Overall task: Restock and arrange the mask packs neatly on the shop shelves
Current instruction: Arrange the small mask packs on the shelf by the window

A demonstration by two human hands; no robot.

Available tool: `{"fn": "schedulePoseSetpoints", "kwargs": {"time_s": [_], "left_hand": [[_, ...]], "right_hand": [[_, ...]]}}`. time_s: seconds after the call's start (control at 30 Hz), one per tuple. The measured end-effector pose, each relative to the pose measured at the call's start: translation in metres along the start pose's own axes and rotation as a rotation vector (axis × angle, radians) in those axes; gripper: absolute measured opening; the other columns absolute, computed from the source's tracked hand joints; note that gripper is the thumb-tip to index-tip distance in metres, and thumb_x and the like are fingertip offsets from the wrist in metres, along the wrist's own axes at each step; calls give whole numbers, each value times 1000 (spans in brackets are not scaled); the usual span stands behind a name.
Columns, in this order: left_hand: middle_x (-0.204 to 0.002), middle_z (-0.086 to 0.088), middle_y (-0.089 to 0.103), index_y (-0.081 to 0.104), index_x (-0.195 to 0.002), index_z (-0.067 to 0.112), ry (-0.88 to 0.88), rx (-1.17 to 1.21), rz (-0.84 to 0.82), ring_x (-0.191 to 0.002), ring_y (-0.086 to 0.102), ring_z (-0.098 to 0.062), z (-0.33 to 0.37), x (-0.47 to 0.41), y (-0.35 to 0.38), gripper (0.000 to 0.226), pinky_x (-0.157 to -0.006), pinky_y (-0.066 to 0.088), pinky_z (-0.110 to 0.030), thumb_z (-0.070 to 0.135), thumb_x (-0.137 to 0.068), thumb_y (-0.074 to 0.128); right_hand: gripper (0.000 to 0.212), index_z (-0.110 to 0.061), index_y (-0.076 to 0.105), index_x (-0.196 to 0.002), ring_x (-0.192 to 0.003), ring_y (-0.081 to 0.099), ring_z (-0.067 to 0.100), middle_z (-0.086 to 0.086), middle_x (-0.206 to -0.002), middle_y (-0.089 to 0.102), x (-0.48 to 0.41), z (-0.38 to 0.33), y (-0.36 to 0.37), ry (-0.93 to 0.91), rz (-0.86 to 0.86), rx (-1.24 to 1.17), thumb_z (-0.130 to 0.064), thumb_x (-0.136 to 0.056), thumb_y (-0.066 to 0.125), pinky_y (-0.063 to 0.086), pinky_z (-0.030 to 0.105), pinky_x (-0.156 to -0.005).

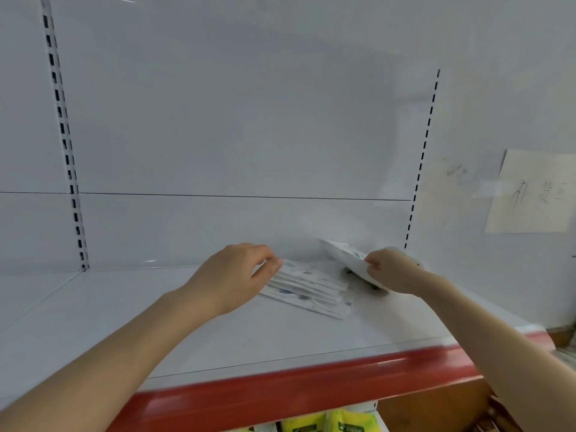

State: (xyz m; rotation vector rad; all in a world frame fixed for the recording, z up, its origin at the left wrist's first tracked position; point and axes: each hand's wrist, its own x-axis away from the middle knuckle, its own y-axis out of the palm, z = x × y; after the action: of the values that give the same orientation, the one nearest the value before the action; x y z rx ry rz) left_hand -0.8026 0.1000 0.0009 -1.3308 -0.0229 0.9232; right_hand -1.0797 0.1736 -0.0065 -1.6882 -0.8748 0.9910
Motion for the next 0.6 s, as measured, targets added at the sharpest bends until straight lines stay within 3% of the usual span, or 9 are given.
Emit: {"fn": "schedulePoseSetpoints", "kwargs": {"time_s": [0.1, 0.17, 0.27, 0.37, 0.43, 0.53, 0.6], "left_hand": [[-92, 4, 64, 62, -94, 16, -37, 114, 14, -91, 58, -15, 3, -1, 1, 30, -84, 46, -29, 38, -95, 42], [-90, -3, 65, 61, -95, 11, -166, 278, 12, -88, 60, -22, 8, -5, 0, 33, -81, 46, -27, 38, -96, 42], [-100, -15, 63, 55, -111, 9, -529, 837, -130, -85, 66, -26, 14, -11, -4, 43, -78, 51, -36, 45, -97, 37], [-105, -25, 61, 49, -114, 4, -722, 1275, -225, -81, 67, -34, 11, -13, -11, 55, -67, 55, -40, 53, -96, 32], [-107, -27, 62, 50, -112, 0, -772, 1434, -199, -79, 69, -36, 2, -13, -17, 64, -65, 54, -43, 59, -93, 32], [-100, -22, 67, 58, -109, -2, -763, 1499, -202, -74, 71, -33, -14, -9, -28, 73, -62, 56, -40, 65, -83, 44], [-91, -16, 70, 63, -106, 1, -745, 1406, -206, -67, 71, -26, -21, 0, -34, 57, -57, 59, -35, 51, -77, 60]], "right_hand": [[27, -8, 55, -102, -83, 44, 21, 10, -98, 58, 4, -6, -2, 30, 101, 14, -7, -97, 28, 27, 23, -52], [26, -3, 54, -98, -80, 46, 23, 14, -95, 60, 8, -11, -4, 30, 179, -48, -6, -96, 28, 25, 29, -57], [21, -1, 51, -85, -71, 44, 26, 10, -72, 52, 21, -27, -7, -54, 323, -190, -4, -95, 32, 22, 30, -50], [18, -5, 49, -80, -61, 40, 25, -1, -57, 44, 46, -57, -7, -267, 406, -261, -4, -95, 38, 26, 27, -51], [19, -3, 60, -90, -62, 49, 28, 4, -62, 55, 60, -74, -2, -455, 437, -274, -7, -93, 42, 26, 26, -54], [32, -9, 63, -112, -76, 63, 30, 11, -91, 70, 74, -93, 12, -662, 364, -187, -14, -87, 43, 45, 32, -63], [30, -12, 62, -114, -83, 68, 29, 8, -100, 71, 76, -98, 24, -778, 294, -115, -13, -88, 47, 55, 34, -62]]}}
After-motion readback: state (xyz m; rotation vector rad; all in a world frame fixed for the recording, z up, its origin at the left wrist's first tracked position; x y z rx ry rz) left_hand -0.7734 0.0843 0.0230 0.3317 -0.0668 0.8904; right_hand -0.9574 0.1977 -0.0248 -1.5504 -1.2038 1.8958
